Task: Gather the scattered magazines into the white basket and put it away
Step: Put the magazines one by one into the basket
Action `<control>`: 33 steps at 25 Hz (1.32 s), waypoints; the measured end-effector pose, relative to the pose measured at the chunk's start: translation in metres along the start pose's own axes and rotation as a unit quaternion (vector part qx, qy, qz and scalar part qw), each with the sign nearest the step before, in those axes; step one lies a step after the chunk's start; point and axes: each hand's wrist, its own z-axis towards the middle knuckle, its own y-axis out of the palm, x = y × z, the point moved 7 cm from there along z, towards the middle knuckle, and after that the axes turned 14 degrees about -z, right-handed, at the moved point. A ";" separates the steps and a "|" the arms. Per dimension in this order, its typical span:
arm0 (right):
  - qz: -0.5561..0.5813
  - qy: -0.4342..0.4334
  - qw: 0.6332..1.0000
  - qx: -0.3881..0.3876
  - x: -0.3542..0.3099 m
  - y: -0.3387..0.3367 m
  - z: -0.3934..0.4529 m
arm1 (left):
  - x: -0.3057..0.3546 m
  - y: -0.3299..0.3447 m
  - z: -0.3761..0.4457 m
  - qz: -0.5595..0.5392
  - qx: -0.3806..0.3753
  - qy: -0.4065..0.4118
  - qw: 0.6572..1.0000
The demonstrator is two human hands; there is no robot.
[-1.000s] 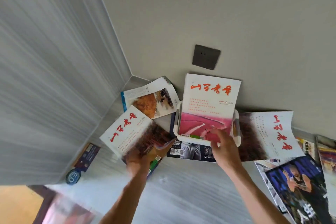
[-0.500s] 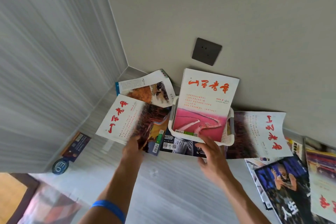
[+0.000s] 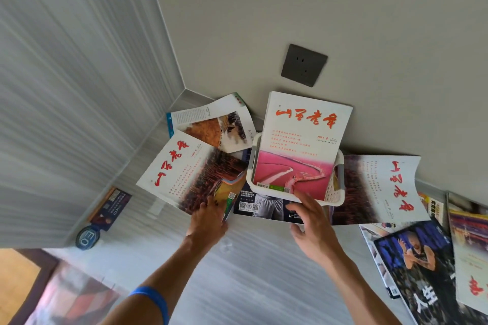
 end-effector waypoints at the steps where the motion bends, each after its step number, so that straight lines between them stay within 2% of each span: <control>1: 0.001 -0.001 1.000 0.004 -0.001 -0.002 -0.001 | -0.006 0.001 -0.019 -0.010 0.002 0.011 1.000; 5: -0.049 0.007 0.999 0.012 -0.014 -0.008 -0.008 | -0.048 0.008 -0.110 -0.135 0.030 0.014 0.990; 7: -0.069 0.007 0.996 0.050 -0.032 -0.011 -0.014 | -0.072 0.003 -0.125 -0.211 0.082 -0.077 0.971; 8: -0.061 -0.007 0.995 0.075 -0.045 -0.013 -0.018 | -0.086 0.001 -0.125 -0.255 0.120 -0.148 0.948; 9: -0.049 -0.025 0.994 0.094 -0.058 -0.013 -0.023 | -0.098 0.001 -0.124 -0.305 0.154 -0.232 0.910; 11: -0.026 -0.056 0.994 0.095 -0.079 -0.003 -0.035 | -0.109 0.017 -0.124 -0.377 0.148 -0.385 0.830; 13: -0.008 -0.065 0.997 0.050 -0.090 0.017 -0.048 | -0.110 0.028 -0.118 -0.402 0.127 -0.430 0.798; 16: 0.014 -0.075 0.997 -0.024 -0.094 0.044 -0.066 | -0.111 0.034 -0.109 -0.489 0.146 -0.399 0.762; 18: 0.042 -0.076 0.994 -0.058 -0.094 0.053 -0.075 | -0.109 0.028 -0.111 -0.534 0.200 -0.365 0.736; 20: 0.097 -0.035 0.992 -0.077 -0.088 0.048 -0.074 | -0.103 0.010 -0.125 -0.595 0.261 -0.298 0.699; 22: 0.193 0.040 0.978 -0.071 -0.079 0.034 -0.061 | -0.103 -0.010 -0.144 -0.651 0.260 -0.210 0.682; 23: 0.265 0.073 0.959 -0.066 -0.077 0.027 -0.052 | -0.102 -0.021 -0.154 -0.667 0.233 -0.161 0.689; 25: 0.424 0.110 0.895 -0.085 -0.077 0.010 -0.032 | -0.094 -0.044 -0.167 -0.692 0.161 -0.081 0.699; 27: 0.503 0.101 0.852 -0.103 -0.075 -0.007 -0.018 | -0.077 -0.059 -0.163 -0.680 0.117 -0.038 0.723; 28: 0.508 0.094 0.851 -0.098 -0.073 -0.014 -0.015 | -0.070 -0.066 -0.155 -0.658 0.120 -0.033 0.742; 30: 0.486 0.113 0.866 -0.038 -0.048 -0.040 -0.011 | -0.034 -0.080 -0.122 -0.641 0.132 -0.024 0.756; 32: 0.465 0.150 0.872 0.031 -0.028 -0.067 0.000 | -0.006 -0.097 -0.086 -0.646 0.148 -0.022 0.748; 33: 0.461 0.170 0.867 0.088 -0.008 -0.095 0.006 | 0.023 -0.110 -0.061 -0.655 0.139 0.005 0.743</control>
